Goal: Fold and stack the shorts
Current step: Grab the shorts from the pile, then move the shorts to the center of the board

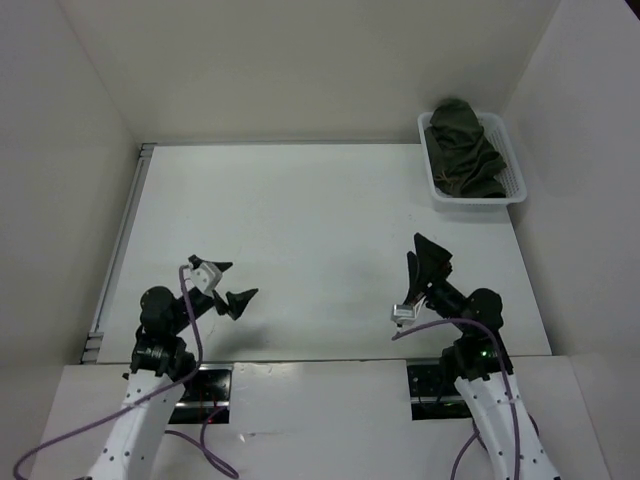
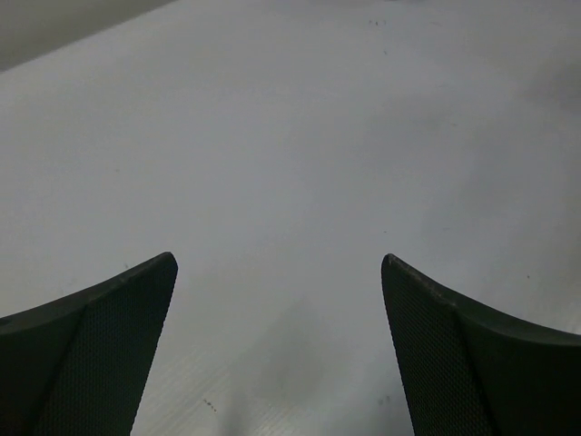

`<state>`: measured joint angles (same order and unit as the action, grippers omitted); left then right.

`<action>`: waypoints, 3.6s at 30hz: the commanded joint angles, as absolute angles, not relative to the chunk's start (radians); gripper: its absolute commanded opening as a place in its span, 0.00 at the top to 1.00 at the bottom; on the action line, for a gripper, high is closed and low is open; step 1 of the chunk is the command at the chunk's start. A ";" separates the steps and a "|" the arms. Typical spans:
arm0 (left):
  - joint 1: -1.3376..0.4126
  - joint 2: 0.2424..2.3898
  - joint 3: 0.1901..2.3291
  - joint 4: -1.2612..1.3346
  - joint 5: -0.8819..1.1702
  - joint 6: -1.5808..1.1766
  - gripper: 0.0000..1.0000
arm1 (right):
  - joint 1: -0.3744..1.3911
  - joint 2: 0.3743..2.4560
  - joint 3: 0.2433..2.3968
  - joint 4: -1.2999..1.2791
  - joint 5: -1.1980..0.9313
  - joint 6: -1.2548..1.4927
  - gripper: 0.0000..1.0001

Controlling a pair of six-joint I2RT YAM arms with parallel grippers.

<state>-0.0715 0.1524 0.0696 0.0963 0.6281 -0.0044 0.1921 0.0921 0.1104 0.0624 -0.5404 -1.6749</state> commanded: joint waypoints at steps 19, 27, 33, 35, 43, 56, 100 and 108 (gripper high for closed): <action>-0.316 1.830 1.505 -0.327 0.321 0.000 0.00 | -0.181 1.954 1.756 -0.359 0.105 0.187 0.12; -0.347 1.881 1.532 -0.348 0.275 0.000 0.00 | -0.216 2.103 1.793 -0.370 0.169 0.183 0.12; -0.368 1.890 1.522 -0.348 0.252 0.000 0.00 | -0.225 2.183 1.793 -0.380 0.146 0.195 0.12; -0.368 1.890 1.513 -0.348 0.239 0.000 0.00 | -0.235 2.194 1.825 -0.380 0.146 0.218 0.13; -0.377 1.835 1.479 -0.307 0.204 0.000 0.00 | -0.221 2.180 1.908 -0.360 0.147 0.154 0.94; -0.377 1.565 1.338 -0.056 -0.006 0.000 0.00 | 0.082 1.707 2.014 0.041 0.339 -0.173 1.00; 0.103 1.245 0.790 -0.132 0.460 0.000 0.00 | 0.616 1.635 1.737 -0.705 -0.312 0.193 0.06; 0.083 1.474 0.870 0.011 0.347 0.000 0.04 | 0.469 1.983 1.775 -0.382 -0.399 0.538 0.15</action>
<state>0.0845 1.4342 0.8070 -0.0780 0.3382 -0.0044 0.4679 1.8980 1.7660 -0.5259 -0.3634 0.3836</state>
